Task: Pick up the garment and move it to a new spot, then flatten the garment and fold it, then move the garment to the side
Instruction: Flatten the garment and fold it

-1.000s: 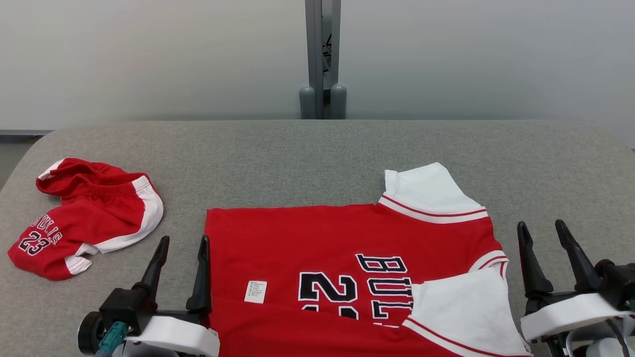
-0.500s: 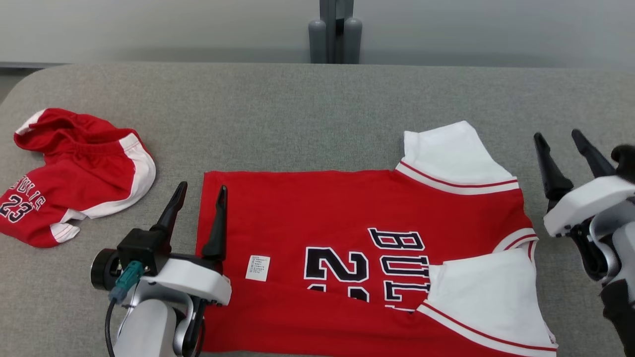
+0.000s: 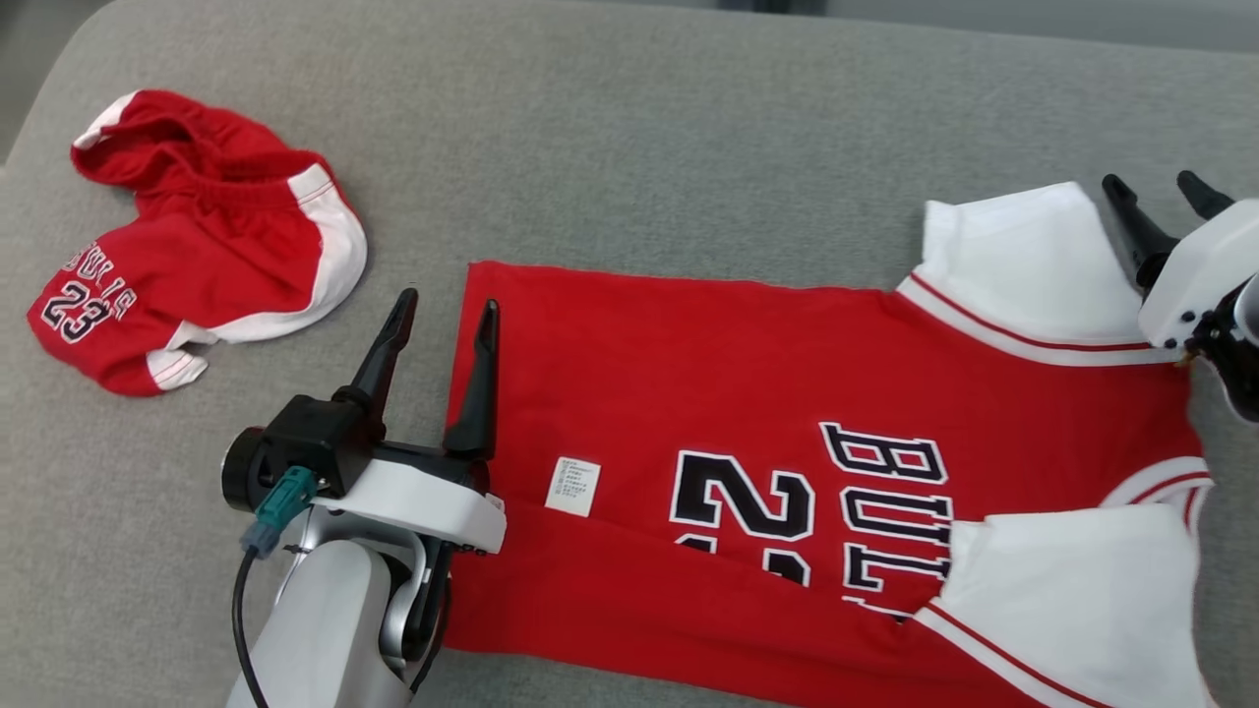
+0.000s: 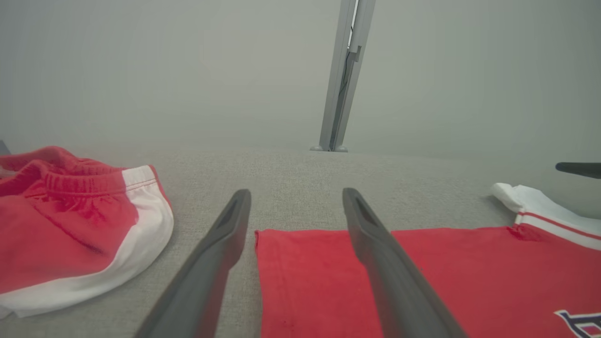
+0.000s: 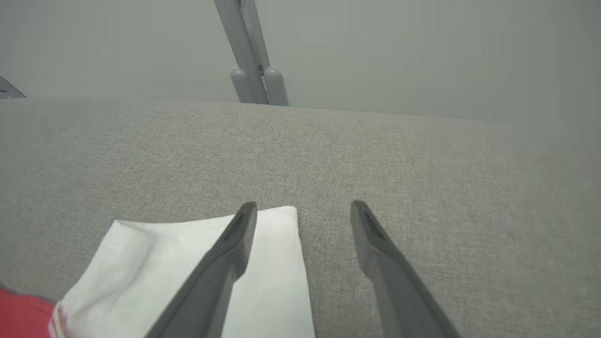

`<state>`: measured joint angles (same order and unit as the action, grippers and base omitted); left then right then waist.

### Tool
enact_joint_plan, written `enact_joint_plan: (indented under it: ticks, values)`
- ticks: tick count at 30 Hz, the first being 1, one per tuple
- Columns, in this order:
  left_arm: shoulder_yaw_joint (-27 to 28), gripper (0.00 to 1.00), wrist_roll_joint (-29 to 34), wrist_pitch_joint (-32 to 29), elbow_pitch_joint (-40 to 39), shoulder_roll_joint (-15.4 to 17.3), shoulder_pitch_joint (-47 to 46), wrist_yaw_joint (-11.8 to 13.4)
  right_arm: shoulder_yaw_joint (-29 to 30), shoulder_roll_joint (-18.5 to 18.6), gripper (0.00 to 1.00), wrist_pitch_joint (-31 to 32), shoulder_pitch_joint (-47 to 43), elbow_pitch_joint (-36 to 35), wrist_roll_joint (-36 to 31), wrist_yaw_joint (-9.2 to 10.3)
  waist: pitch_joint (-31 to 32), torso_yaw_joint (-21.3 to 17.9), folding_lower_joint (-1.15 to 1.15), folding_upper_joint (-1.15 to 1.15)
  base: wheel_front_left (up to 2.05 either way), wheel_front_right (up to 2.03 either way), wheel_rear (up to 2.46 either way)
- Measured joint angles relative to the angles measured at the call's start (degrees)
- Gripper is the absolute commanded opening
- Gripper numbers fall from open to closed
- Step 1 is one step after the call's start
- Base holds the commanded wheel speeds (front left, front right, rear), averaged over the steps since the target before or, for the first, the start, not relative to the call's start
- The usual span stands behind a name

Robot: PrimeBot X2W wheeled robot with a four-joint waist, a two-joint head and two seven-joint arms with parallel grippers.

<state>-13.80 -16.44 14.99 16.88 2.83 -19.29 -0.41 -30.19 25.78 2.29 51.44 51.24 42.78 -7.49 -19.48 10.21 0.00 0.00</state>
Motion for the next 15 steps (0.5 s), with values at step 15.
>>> enact_joint_plan:
  ticks: [15]
  values:
    - [-2.9, 1.00, -1.9, 0.0, -2.4, 0.0, -1.9, 1.7, -9.3, 2.3, 1.00, 5.4, 6.9, 7.2, 8.4, 0.00, -4.0, 5.0, 0.00, 0.00, 0.00, 0.00, 0.00]
